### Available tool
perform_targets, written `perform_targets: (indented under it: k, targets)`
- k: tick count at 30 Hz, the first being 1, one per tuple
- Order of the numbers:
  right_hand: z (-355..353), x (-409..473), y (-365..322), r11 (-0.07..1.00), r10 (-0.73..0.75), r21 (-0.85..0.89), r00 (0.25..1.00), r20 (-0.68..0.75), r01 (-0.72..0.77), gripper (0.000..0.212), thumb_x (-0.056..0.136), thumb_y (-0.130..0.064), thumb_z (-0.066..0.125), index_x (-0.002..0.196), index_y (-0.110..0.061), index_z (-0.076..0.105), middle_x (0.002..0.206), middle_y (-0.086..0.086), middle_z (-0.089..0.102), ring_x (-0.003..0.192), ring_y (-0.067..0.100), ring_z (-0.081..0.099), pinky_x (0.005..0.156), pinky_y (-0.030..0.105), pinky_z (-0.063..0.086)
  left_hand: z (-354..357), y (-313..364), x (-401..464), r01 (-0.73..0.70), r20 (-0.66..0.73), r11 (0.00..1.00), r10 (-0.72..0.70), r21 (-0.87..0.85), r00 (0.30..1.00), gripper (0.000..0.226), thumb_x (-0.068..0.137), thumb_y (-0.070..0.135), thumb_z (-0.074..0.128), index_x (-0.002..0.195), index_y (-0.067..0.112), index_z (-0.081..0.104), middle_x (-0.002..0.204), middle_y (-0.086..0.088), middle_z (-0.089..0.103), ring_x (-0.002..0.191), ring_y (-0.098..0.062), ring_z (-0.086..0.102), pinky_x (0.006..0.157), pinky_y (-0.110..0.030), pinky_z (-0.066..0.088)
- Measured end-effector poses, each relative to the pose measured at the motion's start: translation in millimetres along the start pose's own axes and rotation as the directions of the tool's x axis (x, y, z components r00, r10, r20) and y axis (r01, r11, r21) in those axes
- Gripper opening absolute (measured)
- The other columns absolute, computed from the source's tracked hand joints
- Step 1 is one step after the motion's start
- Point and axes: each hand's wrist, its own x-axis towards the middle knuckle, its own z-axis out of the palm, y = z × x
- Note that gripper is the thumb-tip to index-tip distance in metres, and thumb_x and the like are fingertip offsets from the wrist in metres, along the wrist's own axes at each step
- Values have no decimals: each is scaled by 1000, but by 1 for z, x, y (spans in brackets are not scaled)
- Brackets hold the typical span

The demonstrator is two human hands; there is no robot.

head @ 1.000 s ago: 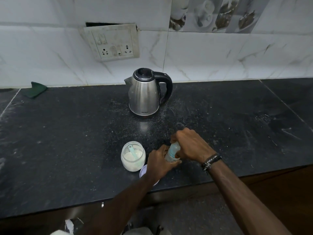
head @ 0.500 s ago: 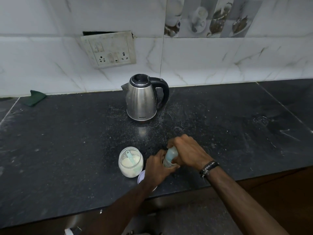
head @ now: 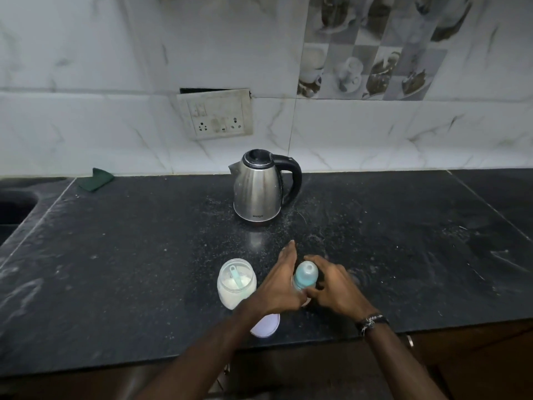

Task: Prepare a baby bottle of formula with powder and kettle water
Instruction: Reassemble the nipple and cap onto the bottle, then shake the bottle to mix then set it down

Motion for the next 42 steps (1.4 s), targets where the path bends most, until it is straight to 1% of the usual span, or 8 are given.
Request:
perform_targets:
  k: [4,13,21,24,28,33,37,42]
  targets:
    - [11,-3,12,998,28,48,999,-21,-27,66,65,-44,82,124,-37,54,113,-15,69,101,2,65,85,32,56,-29,19,-17,-193,-260,981,190,16,947,98,87,25,73,161,12,9,169,0,9,157,-14,4,126,-27,10]
    - [47,-8,30,981,126,157,991,-47,-117,73,67,-45,83,132,-27,55,116,-13,69,101,7,65,88,32,54,-93,-47,-32,-177,-892,979,171,105,418,32,93,4,60,124,-5,65,135,-16,62,130,-27,57,112,-28,43]
    - [58,2,26,921,206,353,975,-79,-166,59,70,-31,87,122,-20,63,106,-12,74,95,1,70,85,30,59,-60,-181,-70,304,-675,942,-134,140,725,38,101,4,54,136,-10,54,147,-29,49,140,-44,44,120,-49,28]
    - [44,12,6,695,328,695,942,-75,-187,40,78,-11,83,114,-6,66,99,3,77,85,10,75,75,29,61,-54,-189,-73,352,-594,907,-154,232,789,44,106,19,47,142,-6,49,152,-26,44,145,-39,37,124,-44,21]
    - [26,25,-12,340,456,926,890,-9,-165,33,86,-19,75,112,-3,67,101,13,76,85,20,75,65,29,61,-56,-187,-71,394,-560,874,-183,284,808,62,102,38,33,144,-5,46,153,-25,43,146,-37,36,124,-41,18]
    - [17,23,-19,419,333,875,938,100,-242,59,70,-40,82,112,-2,68,97,12,77,84,22,75,64,30,61,-57,-185,-71,405,-561,870,-193,282,805,63,101,39,32,145,-5,46,153,-25,43,146,-36,37,124,-41,19]
    - [7,28,-23,212,447,971,895,3,-109,33,83,-33,73,106,-11,68,95,8,77,75,15,75,63,26,61,-58,-184,-71,405,-559,871,-196,278,806,61,101,37,34,143,-5,48,152,-25,45,145,-36,39,124,-41,20]
    - [6,24,-28,389,313,899,947,77,-202,33,86,-21,71,111,0,68,91,9,78,75,16,75,58,25,59,-59,-184,-72,400,-551,871,-193,284,812,61,101,37,35,143,-5,48,152,-24,45,145,-36,38,124,-43,22]
